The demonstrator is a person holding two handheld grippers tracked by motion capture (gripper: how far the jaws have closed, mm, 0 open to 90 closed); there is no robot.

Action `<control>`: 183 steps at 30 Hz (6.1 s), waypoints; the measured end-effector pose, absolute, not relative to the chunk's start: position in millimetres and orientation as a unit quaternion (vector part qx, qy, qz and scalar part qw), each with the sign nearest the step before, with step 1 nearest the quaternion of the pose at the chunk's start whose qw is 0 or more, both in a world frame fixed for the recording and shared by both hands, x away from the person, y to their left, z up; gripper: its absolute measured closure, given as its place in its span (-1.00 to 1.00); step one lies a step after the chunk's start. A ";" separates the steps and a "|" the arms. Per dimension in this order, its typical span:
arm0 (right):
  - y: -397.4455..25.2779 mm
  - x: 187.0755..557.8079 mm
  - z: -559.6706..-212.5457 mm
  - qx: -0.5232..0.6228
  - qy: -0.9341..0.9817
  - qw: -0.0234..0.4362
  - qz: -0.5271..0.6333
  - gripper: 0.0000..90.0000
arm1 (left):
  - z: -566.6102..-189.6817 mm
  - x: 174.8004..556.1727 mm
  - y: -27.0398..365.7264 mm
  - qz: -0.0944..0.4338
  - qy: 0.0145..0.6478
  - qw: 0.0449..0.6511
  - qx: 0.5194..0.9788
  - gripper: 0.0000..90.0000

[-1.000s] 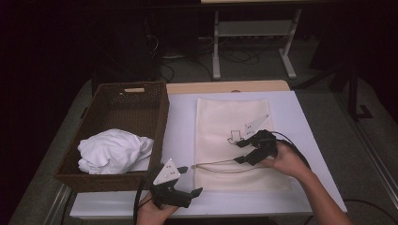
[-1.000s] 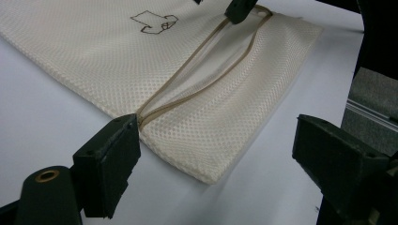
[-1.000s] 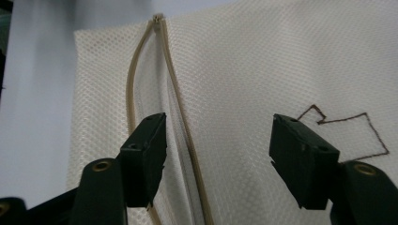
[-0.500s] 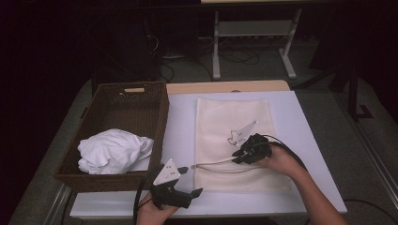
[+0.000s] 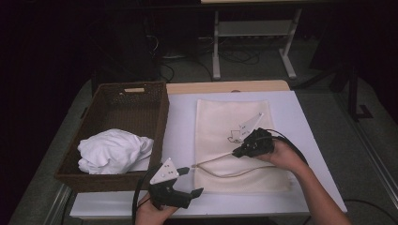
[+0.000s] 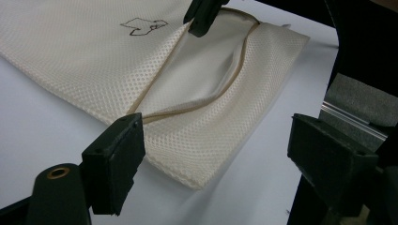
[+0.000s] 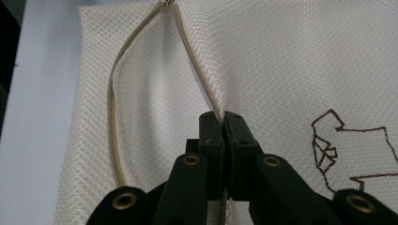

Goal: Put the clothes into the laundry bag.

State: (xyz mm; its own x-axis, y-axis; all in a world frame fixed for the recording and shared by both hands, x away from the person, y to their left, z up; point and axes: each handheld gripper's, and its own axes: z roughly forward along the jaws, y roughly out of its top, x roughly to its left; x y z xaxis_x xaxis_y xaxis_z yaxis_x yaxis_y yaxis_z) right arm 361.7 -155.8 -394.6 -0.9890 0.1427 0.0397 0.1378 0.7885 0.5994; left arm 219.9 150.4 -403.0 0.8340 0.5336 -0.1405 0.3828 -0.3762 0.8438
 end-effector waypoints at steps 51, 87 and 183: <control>-163.2 376.1 -365.1 0.089 0.932 -0.009 0.352 0.92 | -304.3 289.5 269.0 0.035 0.365 0.446 0.816 -0.61; -159.5 378.3 -363.7 0.085 0.931 -0.010 0.355 0.92 | -324.3 325.2 353.3 0.112 0.460 0.245 0.846 -0.60; -153.3 379.1 -356.2 0.089 0.930 0.015 0.356 0.90 | -360.4 360.9 330.4 0.073 0.476 0.114 0.869 0.58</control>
